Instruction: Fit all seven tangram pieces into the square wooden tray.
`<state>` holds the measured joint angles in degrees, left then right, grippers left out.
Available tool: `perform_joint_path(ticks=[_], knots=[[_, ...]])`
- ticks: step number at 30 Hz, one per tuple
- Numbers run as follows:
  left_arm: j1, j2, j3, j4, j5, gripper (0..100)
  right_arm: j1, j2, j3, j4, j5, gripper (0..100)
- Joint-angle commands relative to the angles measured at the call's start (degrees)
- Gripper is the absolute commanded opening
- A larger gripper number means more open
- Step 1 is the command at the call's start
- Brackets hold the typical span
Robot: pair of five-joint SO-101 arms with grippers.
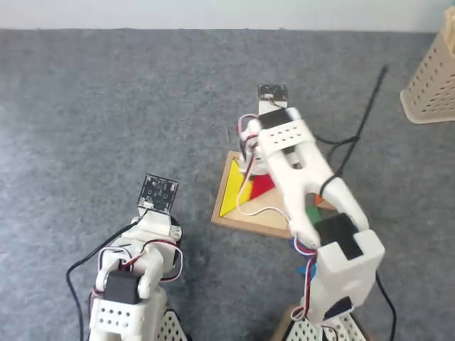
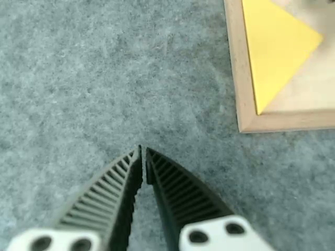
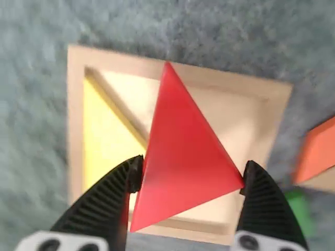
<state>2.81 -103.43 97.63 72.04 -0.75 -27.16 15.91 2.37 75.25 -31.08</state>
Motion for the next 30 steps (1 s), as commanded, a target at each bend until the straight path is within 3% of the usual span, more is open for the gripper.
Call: perform_joint_path(ticks=[1, 6, 16, 24, 30], knots=[[0.4, -1.2, -1.1, 0.4, 0.4, 1, -2.9, -0.7, -2.6, -1.0, -11.0, 19.4], [0.4, -1.2, -1.1, 0.4, 0.4, 1, -5.2, -0.6, -2.6, -1.4, -16.4, 19.5], [0.4, -1.2, -1.1, 0.4, 0.4, 1, 0.0, -0.6, -2.7, -3.3, -23.3, 19.6], [0.4, -1.2, -1.1, 0.4, 0.4, 1, 0.0, -0.6, -2.6, -4.7, -23.3, 35.7], [0.4, -1.2, -1.1, 0.4, 0.4, 1, 0.2, -0.6, -2.6, -4.9, -22.9, 37.7]])
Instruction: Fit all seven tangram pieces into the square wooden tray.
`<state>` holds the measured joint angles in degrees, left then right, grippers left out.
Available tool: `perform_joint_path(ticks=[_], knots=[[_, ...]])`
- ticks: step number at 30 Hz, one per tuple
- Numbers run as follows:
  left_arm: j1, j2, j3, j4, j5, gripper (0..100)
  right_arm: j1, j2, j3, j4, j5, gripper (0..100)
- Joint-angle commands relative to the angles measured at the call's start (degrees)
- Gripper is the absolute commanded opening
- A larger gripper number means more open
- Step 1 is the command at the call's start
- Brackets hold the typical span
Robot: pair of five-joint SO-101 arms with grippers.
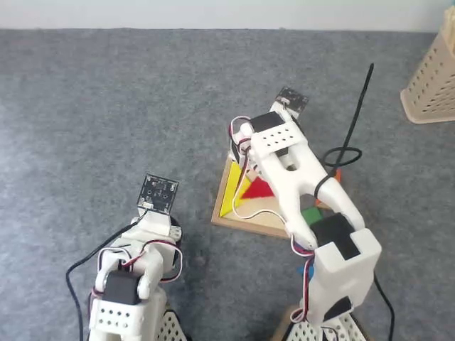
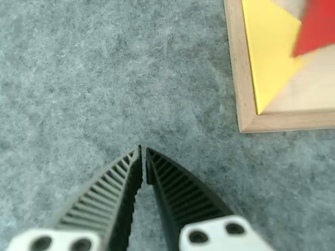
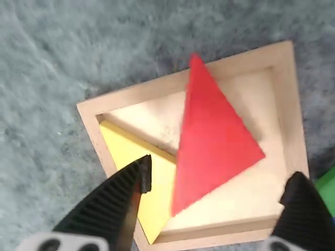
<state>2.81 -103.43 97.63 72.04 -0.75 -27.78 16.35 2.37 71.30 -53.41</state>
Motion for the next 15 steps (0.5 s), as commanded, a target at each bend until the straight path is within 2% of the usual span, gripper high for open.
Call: perform_joint_path(ticks=[1, 3, 5, 9, 12, 15], knots=[[0.4, -1.2, -1.1, 0.4, 0.4, 1, 0.7, -1.0, -2.7, -0.9, -0.4, 37.6], [0.4, -1.2, -1.1, 0.4, 0.4, 1, 1.0, -1.7, -3.0, -0.7, 2.9, 37.5], [0.4, -1.2, -1.1, 0.4, 0.4, 1, 2.1, -2.7, -4.0, -0.3, 11.6, 33.8], [0.4, -1.2, -1.1, 0.4, 0.4, 1, 4.2, -7.3, -4.5, -0.9, 32.8, 14.2], [0.4, -1.2, -1.1, 0.4, 0.4, 1, 4.1, -11.7, -4.0, -2.2, 46.0, 1.1], [0.4, -1.2, -1.1, 0.4, 0.4, 1, 3.3, -15.8, 0.4, -6.5, 55.7, 2.4]])
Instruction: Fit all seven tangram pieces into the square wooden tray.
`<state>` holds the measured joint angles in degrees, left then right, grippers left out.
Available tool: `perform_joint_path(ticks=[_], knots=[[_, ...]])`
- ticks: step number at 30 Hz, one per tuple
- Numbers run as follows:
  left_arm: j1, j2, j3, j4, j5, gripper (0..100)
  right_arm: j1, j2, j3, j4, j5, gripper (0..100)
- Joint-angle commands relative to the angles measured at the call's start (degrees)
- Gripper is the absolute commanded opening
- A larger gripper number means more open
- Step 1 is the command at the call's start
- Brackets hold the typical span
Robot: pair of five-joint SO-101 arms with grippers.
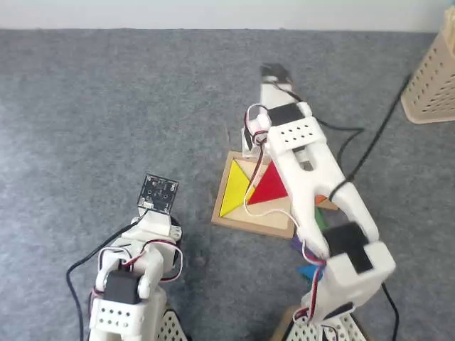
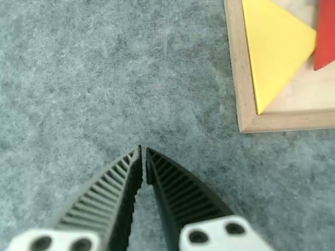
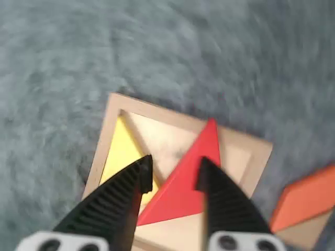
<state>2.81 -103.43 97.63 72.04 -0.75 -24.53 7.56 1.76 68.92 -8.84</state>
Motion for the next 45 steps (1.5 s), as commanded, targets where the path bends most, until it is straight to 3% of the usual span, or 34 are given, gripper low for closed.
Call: perform_joint_path(ticks=[1, 5, 10, 18, 21, 26, 30, 34, 45], knots=[[0.4, -1.2, -1.1, 0.4, 0.4, 1, -0.4, -7.9, 3.3, -6.6, 14.1, 2.6], [0.4, -1.2, -1.1, 0.4, 0.4, 1, -1.3, -9.3, 13.8, -18.9, 24.4, 2.7], [0.4, -1.2, -1.1, 0.4, 0.4, 1, -1.3, -6.7, 17.6, -22.9, 28.0, 2.7], [0.4, -1.2, -1.1, 0.4, 0.4, 1, -0.7, 1.1, 13.0, -19.6, 28.8, 2.7], [0.4, -1.2, -1.1, 0.4, 0.4, 1, -1.2, -6.0, 13.8, -15.2, 28.8, 0.8], [0.4, -1.2, -1.1, 0.4, 0.4, 1, -1.1, -24.4, 25.9, -16.5, 29.5, 0.7], [0.4, -1.2, -1.1, 0.4, 0.4, 1, -1.0, -31.9, 33.7, -12.7, 37.8, 0.7], [0.4, -1.2, -1.1, 0.4, 0.4, 1, -1.2, -31.1, 36.0, -7.8, 47.0, 0.7], [0.4, -1.2, -1.1, 0.4, 0.4, 1, -3.3, -16.3, 34.7, -11.1, 49.2, 0.7]])
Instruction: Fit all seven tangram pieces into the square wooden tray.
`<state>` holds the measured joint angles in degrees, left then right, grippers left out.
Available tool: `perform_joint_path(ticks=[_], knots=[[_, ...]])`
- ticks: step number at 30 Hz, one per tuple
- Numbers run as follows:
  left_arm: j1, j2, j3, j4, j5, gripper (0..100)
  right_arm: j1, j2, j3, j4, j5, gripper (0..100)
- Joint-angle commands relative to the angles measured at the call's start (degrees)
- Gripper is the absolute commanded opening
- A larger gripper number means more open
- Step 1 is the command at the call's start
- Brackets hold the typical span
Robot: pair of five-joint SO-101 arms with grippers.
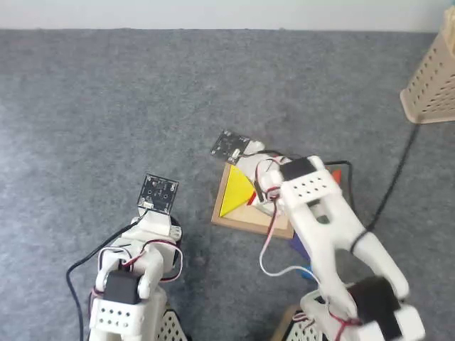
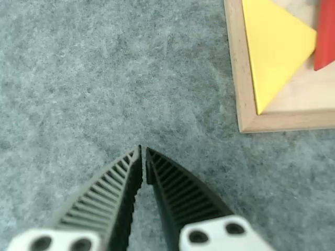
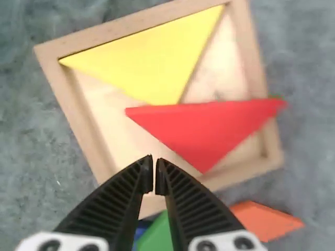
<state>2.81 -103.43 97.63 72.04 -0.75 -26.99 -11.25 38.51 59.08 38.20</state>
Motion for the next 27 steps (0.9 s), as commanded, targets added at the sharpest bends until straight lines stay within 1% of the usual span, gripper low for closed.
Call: perform_joint_path(ticks=[1, 7, 10, 16, 18, 24, 27], knots=[[0.4, -1.2, -1.1, 0.4, 0.4, 1, -0.9, 3.6, -2.4, -1.5, 2.5, 0.7], [0.4, -1.2, -1.1, 0.4, 0.4, 1, -0.7, 7.8, -4.9, -1.9, 2.0, 0.7], [0.4, -1.2, -1.1, 0.4, 0.4, 1, -0.7, 8.0, -5.8, -3.8, -1.8, 0.7], [0.4, -1.2, -1.1, 0.4, 0.4, 1, -0.8, 8.1, -8.4, -5.5, -3.1, 0.7], [0.4, -1.2, -1.1, 0.4, 0.4, 1, -0.9, 8.4, -10.1, -5.9, -4.9, 0.7], [0.4, -1.2, -1.1, 0.4, 0.4, 1, -1.5, 18.0, -18.5, -7.0, -9.3, 0.7], [0.4, -1.2, -1.1, 0.4, 0.4, 1, 0.2, 20.2, -21.7, -5.6, -11.6, 0.7]])
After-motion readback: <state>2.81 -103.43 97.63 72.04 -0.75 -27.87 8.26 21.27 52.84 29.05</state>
